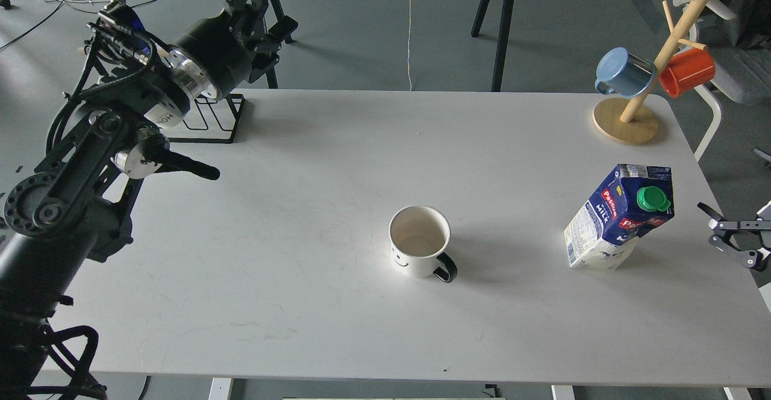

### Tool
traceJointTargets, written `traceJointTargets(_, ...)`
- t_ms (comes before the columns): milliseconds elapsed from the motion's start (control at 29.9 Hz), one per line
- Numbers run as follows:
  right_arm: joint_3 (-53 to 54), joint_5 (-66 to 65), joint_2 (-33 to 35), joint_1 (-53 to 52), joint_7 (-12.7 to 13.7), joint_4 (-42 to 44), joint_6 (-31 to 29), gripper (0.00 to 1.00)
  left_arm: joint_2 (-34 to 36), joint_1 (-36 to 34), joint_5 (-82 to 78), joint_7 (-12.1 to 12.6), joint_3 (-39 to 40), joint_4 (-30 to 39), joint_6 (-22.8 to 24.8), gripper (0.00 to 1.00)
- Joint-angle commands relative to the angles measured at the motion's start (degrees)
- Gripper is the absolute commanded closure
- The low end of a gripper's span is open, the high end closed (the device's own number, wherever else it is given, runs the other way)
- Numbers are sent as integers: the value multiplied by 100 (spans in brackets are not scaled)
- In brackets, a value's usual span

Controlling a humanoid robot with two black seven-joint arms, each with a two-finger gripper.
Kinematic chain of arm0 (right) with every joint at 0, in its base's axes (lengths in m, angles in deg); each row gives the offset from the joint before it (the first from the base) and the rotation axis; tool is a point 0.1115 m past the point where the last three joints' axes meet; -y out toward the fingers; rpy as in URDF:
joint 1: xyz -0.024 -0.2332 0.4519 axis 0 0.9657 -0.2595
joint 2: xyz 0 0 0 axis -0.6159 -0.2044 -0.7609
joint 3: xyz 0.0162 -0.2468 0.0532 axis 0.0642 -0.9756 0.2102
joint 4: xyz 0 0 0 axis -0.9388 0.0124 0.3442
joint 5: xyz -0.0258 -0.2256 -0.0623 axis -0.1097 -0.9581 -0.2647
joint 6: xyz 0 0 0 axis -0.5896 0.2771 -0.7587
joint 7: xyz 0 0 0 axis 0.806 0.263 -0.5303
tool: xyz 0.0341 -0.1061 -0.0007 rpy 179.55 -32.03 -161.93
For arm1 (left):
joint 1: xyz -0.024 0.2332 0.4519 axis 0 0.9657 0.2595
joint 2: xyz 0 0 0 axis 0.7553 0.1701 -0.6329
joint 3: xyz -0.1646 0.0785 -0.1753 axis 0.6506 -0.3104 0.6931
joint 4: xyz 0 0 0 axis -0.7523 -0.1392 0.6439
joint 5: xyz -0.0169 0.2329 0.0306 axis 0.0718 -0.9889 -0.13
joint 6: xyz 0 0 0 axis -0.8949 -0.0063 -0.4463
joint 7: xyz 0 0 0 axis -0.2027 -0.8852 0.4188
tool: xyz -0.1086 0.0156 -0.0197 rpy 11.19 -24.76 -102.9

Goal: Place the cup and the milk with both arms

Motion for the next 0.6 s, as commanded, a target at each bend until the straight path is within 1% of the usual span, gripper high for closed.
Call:
traceJointTargets(0,89,56,177,-44,1,317,0,1,0,8,-9,6,-1,-3,0,0)
traceJointTargets(134,159,143,519,-211,1,625,0,1,-9,8,-18,6,-1,5,-17,0)
traceJointTargets(234,247,573,713,-343,1,635,0,1,-88,8,-18,23,-9,5,-70,0)
traceJointTargets(334,457,829,713,-518,1,678,0,1,-97,0,-18,32,-9,5,-70,0)
traceJointTargets(468,888,847,643,-677,1,801,0,1,-79,-9,-26,32,-45,14,-70,0)
traceJointTargets(569,1449,847,433,-703,1,1117,0,1,-70,-9,-26,32,-45,31,-88,0)
